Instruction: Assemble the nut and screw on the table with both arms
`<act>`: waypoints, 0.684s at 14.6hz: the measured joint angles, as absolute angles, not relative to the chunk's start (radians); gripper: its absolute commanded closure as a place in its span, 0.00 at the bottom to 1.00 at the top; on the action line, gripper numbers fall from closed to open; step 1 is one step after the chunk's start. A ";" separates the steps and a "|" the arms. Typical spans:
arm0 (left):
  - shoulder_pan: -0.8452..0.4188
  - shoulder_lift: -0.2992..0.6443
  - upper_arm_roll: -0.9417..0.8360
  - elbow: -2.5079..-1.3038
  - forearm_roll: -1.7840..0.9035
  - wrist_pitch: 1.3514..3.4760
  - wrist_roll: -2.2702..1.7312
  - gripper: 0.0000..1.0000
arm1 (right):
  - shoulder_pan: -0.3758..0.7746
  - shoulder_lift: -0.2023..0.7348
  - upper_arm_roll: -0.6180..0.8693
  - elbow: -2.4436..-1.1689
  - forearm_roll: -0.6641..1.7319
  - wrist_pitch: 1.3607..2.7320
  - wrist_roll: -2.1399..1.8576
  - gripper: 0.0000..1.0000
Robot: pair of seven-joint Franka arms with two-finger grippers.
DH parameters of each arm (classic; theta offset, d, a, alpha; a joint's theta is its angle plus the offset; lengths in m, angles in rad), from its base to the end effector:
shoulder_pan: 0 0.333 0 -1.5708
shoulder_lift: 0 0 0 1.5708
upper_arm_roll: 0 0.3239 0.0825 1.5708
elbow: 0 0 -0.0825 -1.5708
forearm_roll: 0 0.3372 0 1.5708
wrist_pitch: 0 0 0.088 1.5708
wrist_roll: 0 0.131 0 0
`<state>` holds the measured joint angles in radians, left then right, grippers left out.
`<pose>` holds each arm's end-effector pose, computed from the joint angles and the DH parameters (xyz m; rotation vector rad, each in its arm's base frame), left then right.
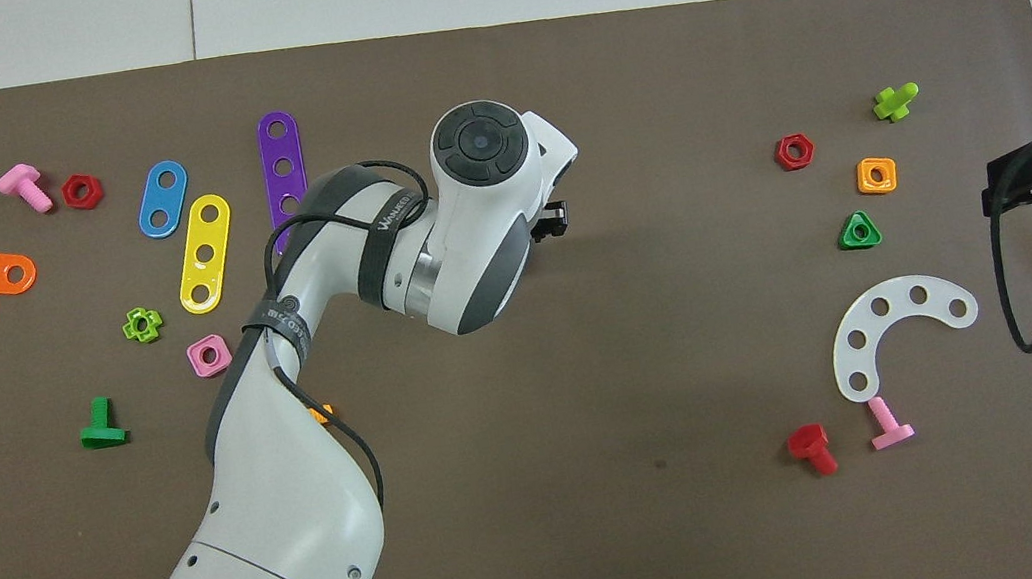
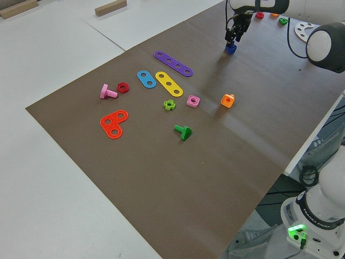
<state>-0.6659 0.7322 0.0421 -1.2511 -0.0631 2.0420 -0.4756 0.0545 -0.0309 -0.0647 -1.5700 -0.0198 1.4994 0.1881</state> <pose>0.5733 -0.4281 0.3338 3.0784 -0.2048 0.0545 0.4896 -0.0083 0.6180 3.1043 -0.3103 -0.0593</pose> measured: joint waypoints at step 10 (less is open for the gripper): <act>-0.535 0.674 0.071 -1.205 -0.066 1.922 -0.465 0.06 | 0.055 -0.031 -0.065 -1.570 -0.020 1.499 0.188 0.00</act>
<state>-0.5349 0.6742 0.0710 -1.2048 -0.0656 1.9222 -0.4649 0.0545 -0.0311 -0.0647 -1.5700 -0.0198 1.4994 0.1881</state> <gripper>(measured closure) 0.044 0.000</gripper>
